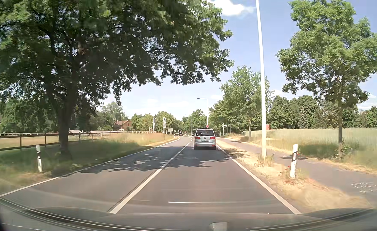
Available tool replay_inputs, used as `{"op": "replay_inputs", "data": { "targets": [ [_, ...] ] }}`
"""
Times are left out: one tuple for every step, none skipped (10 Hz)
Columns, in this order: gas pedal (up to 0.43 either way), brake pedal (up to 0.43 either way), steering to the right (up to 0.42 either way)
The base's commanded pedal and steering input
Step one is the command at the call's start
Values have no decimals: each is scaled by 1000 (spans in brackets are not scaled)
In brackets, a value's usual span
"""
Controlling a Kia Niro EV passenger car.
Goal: Follow the waypoints while adhering to traffic rules and regulations
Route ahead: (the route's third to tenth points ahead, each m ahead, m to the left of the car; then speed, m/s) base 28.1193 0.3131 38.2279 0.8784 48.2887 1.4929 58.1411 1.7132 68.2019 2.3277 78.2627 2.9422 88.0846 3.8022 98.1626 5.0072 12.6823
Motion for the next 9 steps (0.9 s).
{"op": "replay_inputs", "data": {
  "targets": [
    [79, 30, 1],
    [79, 30, 1],
    [79, 30, 1],
    [79, 30, 1],
    [79, 30, 1],
    [79, 30, 1],
    [79, 30, 1],
    [79, 30, 1],
    [79, 30, 1]
  ]
}}
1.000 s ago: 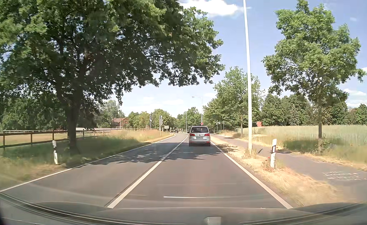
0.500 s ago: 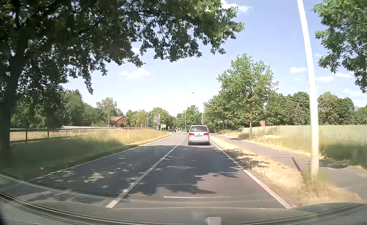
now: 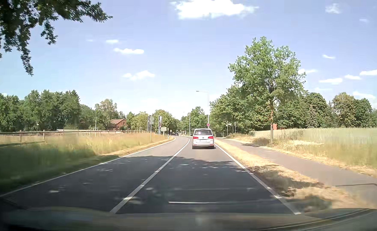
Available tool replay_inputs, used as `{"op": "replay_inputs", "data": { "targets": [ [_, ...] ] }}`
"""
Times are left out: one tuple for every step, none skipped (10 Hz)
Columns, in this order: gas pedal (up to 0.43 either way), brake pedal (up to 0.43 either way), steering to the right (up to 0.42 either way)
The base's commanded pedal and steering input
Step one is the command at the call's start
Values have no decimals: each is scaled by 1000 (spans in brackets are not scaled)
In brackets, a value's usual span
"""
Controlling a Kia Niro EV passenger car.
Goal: Follow the waypoints while adhering to traffic rules and regulations
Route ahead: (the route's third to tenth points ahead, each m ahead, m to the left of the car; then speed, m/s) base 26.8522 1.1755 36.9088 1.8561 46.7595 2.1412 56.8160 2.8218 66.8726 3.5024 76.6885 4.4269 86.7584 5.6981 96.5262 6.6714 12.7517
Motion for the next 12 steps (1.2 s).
{"op": "replay_inputs", "data": {
  "targets": [
    [79, 30, 1],
    [79, 30, 1],
    [79, 30, 1],
    [79, 30, 1],
    [79, 30, 1],
    [79, 30, 1],
    [79, 30, 1],
    [79, 30, 1],
    [79, 30, 1],
    [79, 30, 0],
    [79, 30, -1],
    [79, 30, -2]
  ]
}}
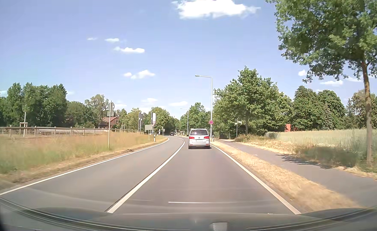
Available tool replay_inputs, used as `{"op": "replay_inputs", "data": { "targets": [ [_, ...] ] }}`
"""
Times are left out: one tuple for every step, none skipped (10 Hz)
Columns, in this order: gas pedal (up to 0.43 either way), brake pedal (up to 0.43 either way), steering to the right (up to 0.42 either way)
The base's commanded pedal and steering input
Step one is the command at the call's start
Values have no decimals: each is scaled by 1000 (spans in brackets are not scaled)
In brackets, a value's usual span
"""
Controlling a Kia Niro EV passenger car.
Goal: Follow the waypoints while adhering to traffic rules and regulations
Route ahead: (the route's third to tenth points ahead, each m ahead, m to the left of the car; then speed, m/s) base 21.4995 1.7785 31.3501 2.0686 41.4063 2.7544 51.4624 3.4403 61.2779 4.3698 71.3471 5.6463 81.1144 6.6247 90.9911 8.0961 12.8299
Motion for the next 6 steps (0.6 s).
{"op": "replay_inputs", "data": {
  "targets": [
    [79, 30, -2],
    [79, 30, -2],
    [79, 30, -4],
    [79, 30, -5],
    [79, 30, -5],
    [79, 30, -5]
  ]
}}
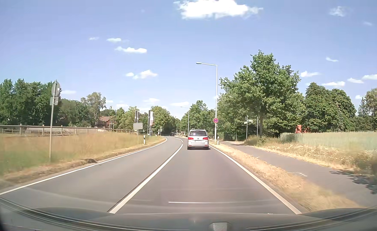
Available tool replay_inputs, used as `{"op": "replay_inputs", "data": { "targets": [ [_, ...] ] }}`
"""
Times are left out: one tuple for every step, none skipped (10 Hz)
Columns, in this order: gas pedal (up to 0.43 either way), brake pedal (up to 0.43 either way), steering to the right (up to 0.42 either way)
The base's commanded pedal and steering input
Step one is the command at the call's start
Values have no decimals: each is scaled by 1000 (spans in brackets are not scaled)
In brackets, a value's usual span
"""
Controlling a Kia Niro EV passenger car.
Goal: Follow the waypoints while adhering to traffic rules and regulations
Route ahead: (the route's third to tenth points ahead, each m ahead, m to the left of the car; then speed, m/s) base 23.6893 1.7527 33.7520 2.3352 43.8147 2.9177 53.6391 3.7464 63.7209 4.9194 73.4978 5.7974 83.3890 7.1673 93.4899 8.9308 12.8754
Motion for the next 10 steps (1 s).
{"op": "replay_inputs", "data": {
  "targets": [
    [79, 30, -5],
    [79, 30, -5],
    [79, 30, -5],
    [79, 30, -5],
    [79, 30, -5],
    [79, 30, -5],
    [79, 30, -5],
    [79, 30, -5],
    [79, 30, -6],
    [79, 30, -7]
  ]
}}
